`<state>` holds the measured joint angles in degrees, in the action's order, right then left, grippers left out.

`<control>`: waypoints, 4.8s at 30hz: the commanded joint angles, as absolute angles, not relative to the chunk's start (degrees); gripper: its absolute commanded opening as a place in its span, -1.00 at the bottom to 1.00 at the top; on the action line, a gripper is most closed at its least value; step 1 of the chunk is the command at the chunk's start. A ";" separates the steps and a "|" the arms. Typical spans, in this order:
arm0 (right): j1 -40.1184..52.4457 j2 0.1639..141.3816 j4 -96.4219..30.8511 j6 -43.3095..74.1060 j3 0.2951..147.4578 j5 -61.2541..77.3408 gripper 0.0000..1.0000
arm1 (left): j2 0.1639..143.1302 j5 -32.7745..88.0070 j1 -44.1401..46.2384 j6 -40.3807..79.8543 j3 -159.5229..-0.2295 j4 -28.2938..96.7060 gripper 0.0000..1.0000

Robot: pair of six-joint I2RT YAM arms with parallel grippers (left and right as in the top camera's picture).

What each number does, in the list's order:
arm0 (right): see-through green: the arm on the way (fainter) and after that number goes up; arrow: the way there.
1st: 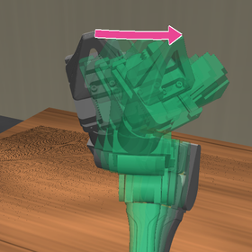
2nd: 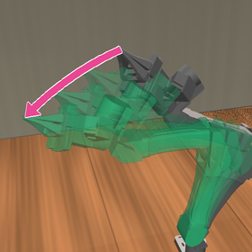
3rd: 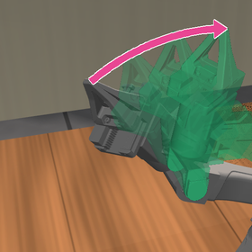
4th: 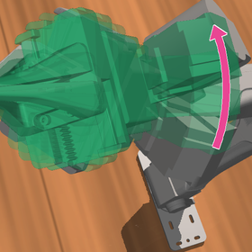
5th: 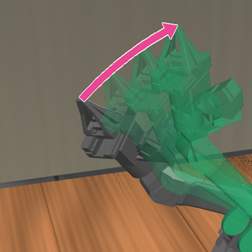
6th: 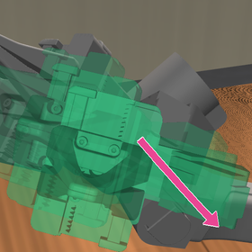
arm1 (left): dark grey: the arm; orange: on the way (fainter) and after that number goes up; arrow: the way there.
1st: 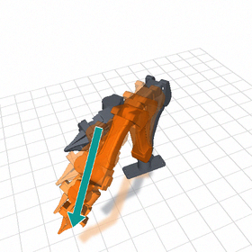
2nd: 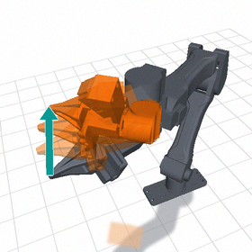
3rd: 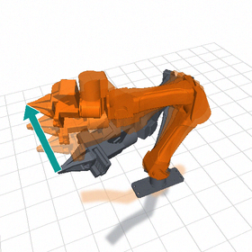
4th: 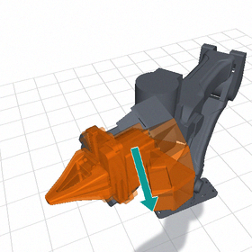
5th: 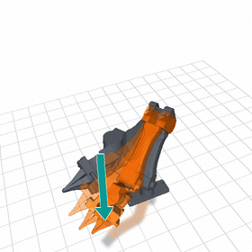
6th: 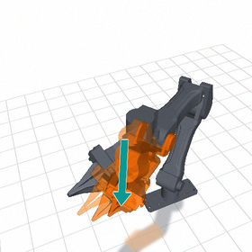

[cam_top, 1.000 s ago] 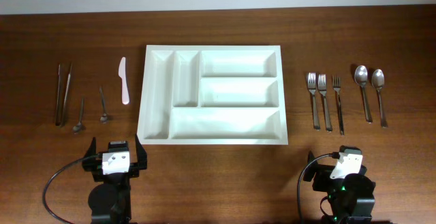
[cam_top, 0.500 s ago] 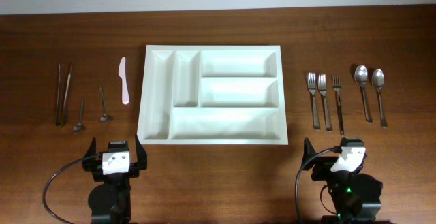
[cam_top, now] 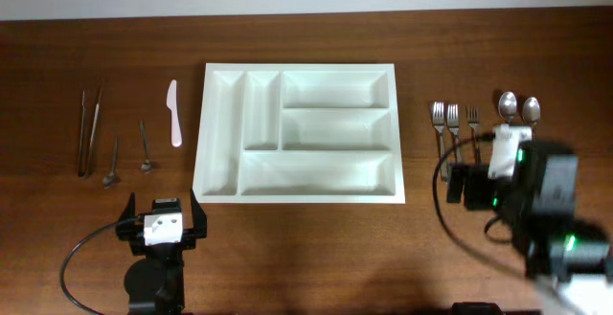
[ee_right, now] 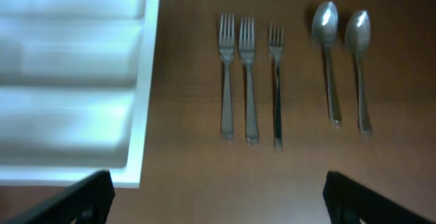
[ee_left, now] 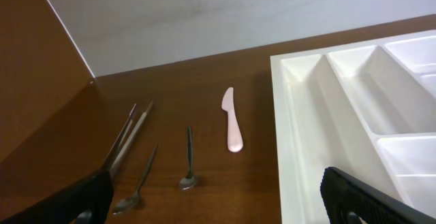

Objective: Pack container
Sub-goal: 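Move the right gripper over the silver forks right of the tray, then lower the right gripper and close it on the leftmost fork's handle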

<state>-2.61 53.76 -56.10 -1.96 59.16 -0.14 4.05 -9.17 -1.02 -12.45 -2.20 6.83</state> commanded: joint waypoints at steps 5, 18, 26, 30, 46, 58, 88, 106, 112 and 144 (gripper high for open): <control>-2.33 70.17 -65.32 0.91 74.91 -0.49 0.98 | 3.57 -8.58 -0.75 -12.93 -1.85 6.66 0.98; -2.33 83.74 -75.48 3.29 83.22 -4.75 0.97 | 3.57 -8.58 -0.75 -12.93 -1.85 6.66 0.99; -2.31 91.07 -67.90 3.46 83.20 -4.56 0.97 | 3.57 -8.58 -0.75 -12.93 -1.85 6.66 0.99; -2.33 93.84 -61.41 1.74 83.18 -4.58 0.97 | 3.57 -8.58 -0.75 -12.93 -1.85 6.66 0.99; -2.37 101.43 -58.54 -13.87 83.18 2.55 0.98 | 3.57 -8.58 -0.75 -12.93 -1.85 6.66 0.99; -2.74 101.69 -56.58 -2.46 83.15 1.23 0.97 | 3.57 -8.58 -0.75 -12.93 -1.85 6.66 0.99; -2.74 114.67 -56.84 -0.97 83.15 0.43 1.00 | 3.57 -8.58 -0.75 -12.93 -1.85 6.66 0.99; -2.74 114.83 -53.41 -0.99 83.15 1.30 0.97 | 3.57 -8.58 -0.75 -12.93 -1.85 6.66 0.99; -2.74 114.85 -53.06 -0.99 83.15 1.30 0.97 | 3.57 -8.58 -0.75 -12.93 -1.85 6.66 0.99; -2.63 118.45 -51.55 -1.23 83.15 2.00 0.99 | 3.57 -8.58 -0.75 -12.93 -1.85 6.66 0.99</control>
